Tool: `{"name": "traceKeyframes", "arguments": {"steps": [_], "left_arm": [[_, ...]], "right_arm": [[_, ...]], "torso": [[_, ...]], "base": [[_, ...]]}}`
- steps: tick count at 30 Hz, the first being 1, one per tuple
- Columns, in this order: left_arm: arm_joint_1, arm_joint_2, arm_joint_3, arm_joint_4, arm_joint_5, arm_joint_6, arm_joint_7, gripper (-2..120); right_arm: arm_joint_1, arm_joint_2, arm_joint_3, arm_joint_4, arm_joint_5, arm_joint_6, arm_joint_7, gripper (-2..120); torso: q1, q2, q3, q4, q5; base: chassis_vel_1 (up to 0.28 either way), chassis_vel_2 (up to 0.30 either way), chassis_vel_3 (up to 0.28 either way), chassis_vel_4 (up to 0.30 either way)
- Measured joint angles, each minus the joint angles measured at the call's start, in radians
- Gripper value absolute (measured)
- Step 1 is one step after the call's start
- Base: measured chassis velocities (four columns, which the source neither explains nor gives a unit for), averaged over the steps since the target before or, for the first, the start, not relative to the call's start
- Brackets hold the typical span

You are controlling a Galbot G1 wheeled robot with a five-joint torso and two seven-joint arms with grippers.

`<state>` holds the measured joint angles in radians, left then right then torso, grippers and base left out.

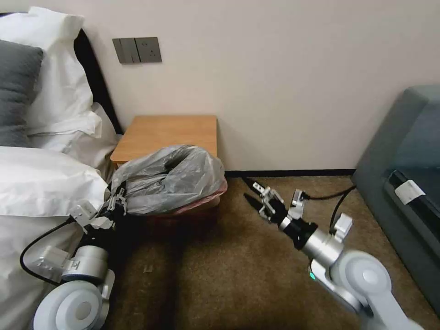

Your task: Pick up the garbage bag from the table and place it over the trash can.

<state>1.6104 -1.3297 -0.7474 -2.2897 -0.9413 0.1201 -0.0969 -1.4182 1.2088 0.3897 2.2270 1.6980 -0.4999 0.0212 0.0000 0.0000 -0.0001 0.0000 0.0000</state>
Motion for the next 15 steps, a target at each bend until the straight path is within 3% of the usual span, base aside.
{"name": "traceKeyframes", "arguments": {"steps": [8,15], "left_arm": [[0.001,-0.002,0.006,-0.013,0.003,0.003,-0.005,9],[0.003,-0.006,0.008,-0.018,0.004,0.006,-0.005,9]], "right_arm": [[0.042,0.036,-0.041,-0.015,-0.047,-0.001,0.000,99],[0.063,0.039,-0.053,-0.027,-0.065,-0.001,-0.009,78]], "torso": [[0.000,0.000,0.000,0.0001,-0.0001],[0.000,0.000,0.000,0.0001,0.0000]], "base": [[0.000,0.000,0.000,0.000],[0.000,0.000,0.000,0.000]]}}
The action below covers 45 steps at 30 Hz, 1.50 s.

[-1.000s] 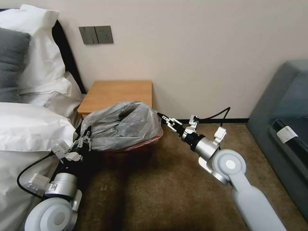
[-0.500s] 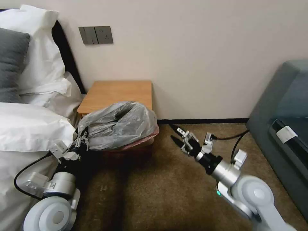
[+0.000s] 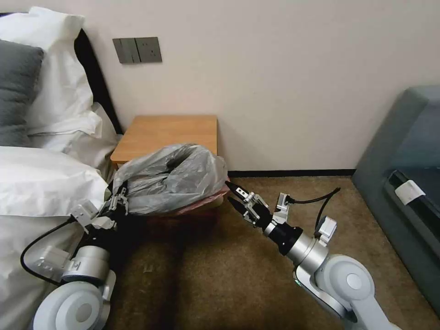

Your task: Pick up the garbage bag from the table and place it over the trash can.

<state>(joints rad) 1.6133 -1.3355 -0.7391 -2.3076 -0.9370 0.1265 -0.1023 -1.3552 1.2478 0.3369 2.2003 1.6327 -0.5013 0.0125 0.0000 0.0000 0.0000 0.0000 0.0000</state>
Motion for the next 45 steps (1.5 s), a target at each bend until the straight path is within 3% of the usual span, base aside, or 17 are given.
{"name": "traceKeyframes", "arguments": {"steps": [21,31,36,38,39,42,45], "left_arm": [[0.000,-0.002,-0.001,-0.003,-0.001,0.002,-0.003,9],[0.001,-0.001,0.002,-0.004,-0.001,0.002,-0.002,9],[0.002,0.001,0.000,-0.009,0.001,0.001,0.004,9],[0.007,-0.002,0.001,-0.013,0.009,0.000,0.014,9],[0.007,-0.002,0.001,-0.013,0.009,0.000,0.014,9],[0.009,-0.006,0.009,-0.017,0.017,-0.001,0.019,9],[0.010,-0.007,0.012,-0.022,0.016,-0.001,0.018,9]], "right_arm": [[-0.011,0.001,0.003,0.003,-0.032,-0.005,-0.025,0],[-0.004,0.007,0.003,0.004,-0.037,-0.003,-0.017,0],[0.015,0.013,-0.006,-0.006,-0.035,-0.001,0.096,0],[0.049,0.027,-0.014,-0.017,-0.013,-0.016,0.234,0],[0.049,0.027,-0.014,-0.017,-0.013,-0.016,0.234,0],[0.099,0.045,-0.031,-0.045,-0.005,-0.020,0.389,0],[0.113,0.049,-0.038,-0.062,-0.010,-0.019,0.422,0]], "torso": [[0.000,0.000,0.000,0.0000,0.0000],[0.000,0.000,0.000,-0.0001,0.0000],[0.000,0.000,0.000,-0.0001,0.0001],[0.000,0.000,0.000,-0.0001,0.0001],[0.000,0.000,0.000,-0.0001,0.0001],[0.000,0.000,0.000,0.0000,0.0001],[0.000,0.000,0.000,0.0001,0.0000]], "base": [[0.000,0.000,0.000,0.000],[0.000,0.000,0.000,0.000],[0.000,0.000,0.000,0.000],[0.000,0.000,0.000,0.000],[0.000,0.000,0.000,0.000],[0.000,0.000,0.000,0.000],[0.000,0.000,0.000,0.000]]}}
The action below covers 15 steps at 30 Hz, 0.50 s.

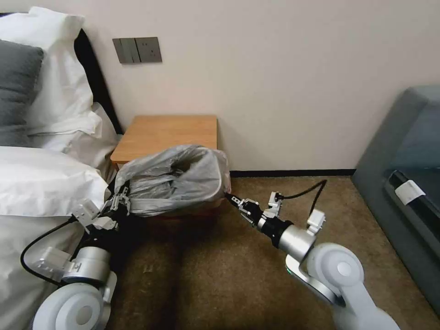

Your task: Pick up the garbage bag from the table and place it over the trash can.

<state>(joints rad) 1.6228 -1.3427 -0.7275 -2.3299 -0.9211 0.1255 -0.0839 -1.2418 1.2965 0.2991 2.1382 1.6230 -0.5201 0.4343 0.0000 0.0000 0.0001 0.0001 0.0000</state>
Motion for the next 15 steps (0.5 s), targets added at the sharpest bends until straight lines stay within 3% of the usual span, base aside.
{"name": "traceKeyframes", "arguments": {"steps": [9,15], "left_arm": [[0.004,-0.005,0.009,-0.017,-0.019,0.019,-0.020,9],[0.003,-0.006,0.007,-0.015,0.007,0.019,-0.025,9]], "right_arm": [[0.008,0.004,-0.012,-0.077,-0.094,0.005,-0.042,0],[-0.046,-0.034,0.018,-0.045,-0.139,-0.033,-0.091,0]], "torso": [[0.000,0.000,0.000,-0.0001,0.0000],[0.000,0.000,0.000,-0.0001,0.0001]], "base": [[0.000,0.000,0.000,0.000],[0.000,0.000,0.000,0.000]]}}
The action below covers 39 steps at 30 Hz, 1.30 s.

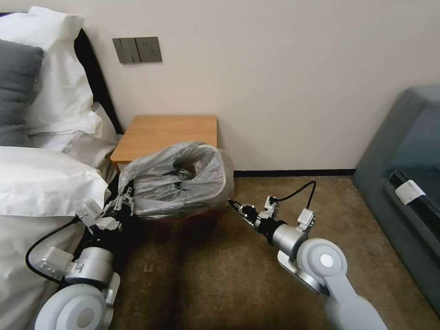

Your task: Pick up the garbage bag from the table and place it over the trash can.

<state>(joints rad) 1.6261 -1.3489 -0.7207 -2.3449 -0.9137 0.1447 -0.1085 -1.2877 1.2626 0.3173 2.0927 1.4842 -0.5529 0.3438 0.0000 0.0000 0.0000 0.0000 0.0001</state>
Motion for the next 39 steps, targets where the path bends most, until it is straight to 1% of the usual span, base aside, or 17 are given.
{"name": "traceKeyframes", "arguments": {"steps": [2,5,10,12,14,16,17,19,20,22,26,27,29,30,32,35,39], "left_arm": [[0.000,0.001,-0.002,0.003,0.019,-0.001,-0.001,9],[0.007,0.013,-0.002,0.015,0.086,-0.001,-0.002,9],[0.015,0.025,0.008,0.027,0.140,-0.002,-0.001,9],[0.019,0.031,0.026,0.036,0.186,-0.012,0.009,9],[0.020,0.031,0.033,0.037,0.194,-0.014,0.011,9],[0.023,0.031,0.067,0.040,0.234,-0.022,0.019,9],[0.023,0.031,0.067,0.040,0.234,-0.022,0.019,9],[0.030,0.031,0.099,0.046,0.282,-0.035,0.030,9],[0.030,0.031,0.099,0.046,0.282,-0.035,0.030,9],[0.034,0.030,0.120,0.049,0.301,-0.042,0.034,9],[0.031,0.029,0.137,0.055,0.329,-0.052,0.034,9],[0.031,0.029,0.137,0.055,0.329,-0.052,0.034,9],[0.033,0.031,0.148,0.056,0.361,-0.064,0.034,9],[0.033,0.031,0.148,0.056,0.361,-0.064,0.034,9],[0.038,0.033,0.154,0.052,0.392,-0.073,0.036,9],[0.040,0.033,0.155,0.052,0.424,-0.082,0.043,9],[0.042,0.031,0.159,0.048,0.441,-0.086,0.045,9]], "right_arm": [[-0.020,-0.014,0.011,0.012,-0.040,0.000,-0.040,6],[-0.075,-0.068,0.066,0.052,-0.259,0.047,-0.247,19],[-0.076,-0.114,0.121,0.109,-0.397,0.082,-0.396,32],[-0.051,-0.157,0.142,0.157,-0.494,0.094,-0.510,43],[-0.042,-0.171,0.143,0.169,-0.522,0.098,-0.538,47],[0.015,-0.253,0.105,0.221,-0.639,0.105,-0.622,59],[0.015,-0.253,0.105,0.221,-0.639,0.105,-0.622,59],[0.095,-0.350,0.027,0.260,-0.711,0.095,-0.679,71],[0.095,-0.350,0.027,0.260,-0.711,0.095,-0.679,71],[0.211,-0.409,-0.085,0.262,-0.758,0.078,-0.711,79],[0.386,-0.448,-0.268,0.224,-0.794,0.065,-0.699,68],[0.386,-0.448,-0.268,0.224,-0.794,0.065,-0.699,68],[0.520,-0.459,-0.414,0.195,-0.830,0.070,-0.673,56],[0.520,-0.459,-0.414,0.195,-0.830,0.070,-0.673,56],[0.621,-0.454,-0.514,0.160,-0.875,0.065,-0.669,46],[0.684,-0.438,-0.573,0.134,-0.914,0.046,-0.679,37],[0.755,-0.408,-0.635,0.112,-0.933,-0.043,-0.681,22]], "torso": [[0.000,0.000,0.000,-0.0002,0.0001],[0.000,0.000,0.000,-0.0003,0.0000],[0.000,0.000,0.000,-0.0002,-0.0001],[0.000,0.000,0.000,-0.0001,0.0001],[0.000,0.000,0.000,-0.0001,0.0000],[0.000,0.000,0.000,0.0000,0.0001],[0.000,0.000,0.000,0.0000,0.0001],[0.000,0.000,0.000,-0.0003,-0.0002],[0.000,0.000,0.000,-0.0003,-0.0002],[0.000,0.000,0.000,0.0001,-0.0001],[0.000,0.000,0.000,0.0001,0.0001],[0.000,0.000,0.000,0.0001,0.0001],[0.000,0.000,0.000,0.0002,-0.0001],[0.000,0.000,0.000,0.0002,-0.0001],[0.000,0.000,0.000,0.0002,-0.0003],[0.000,0.000,0.000,0.0000,0.0000],[0.000,0.000,0.000,0.0001,-0.0002]], "base": [[0.000,0.000,0.000,0.000],[0.000,0.000,0.000,0.000],[0.000,0.000,0.000,0.000],[0.000,0.000,0.000,0.000],[0.000,0.000,0.000,0.000],[0.000,0.000,0.000,0.000],[0.000,0.000,0.000,0.000],[0.000,0.000,0.000,0.000],[0.000,0.000,0.000,0.000],[0.000,0.000,0.000,0.000],[0.000,0.000,0.000,0.000],[0.000,0.000,0.000,0.000],[0.000,0.000,0.000,0.000],[0.000,0.000,0.000,0.000],[0.000,0.000,0.000,0.000],[0.000,0.000,0.000,0.000],[0.000,0.000,0.000,0.000]]}}
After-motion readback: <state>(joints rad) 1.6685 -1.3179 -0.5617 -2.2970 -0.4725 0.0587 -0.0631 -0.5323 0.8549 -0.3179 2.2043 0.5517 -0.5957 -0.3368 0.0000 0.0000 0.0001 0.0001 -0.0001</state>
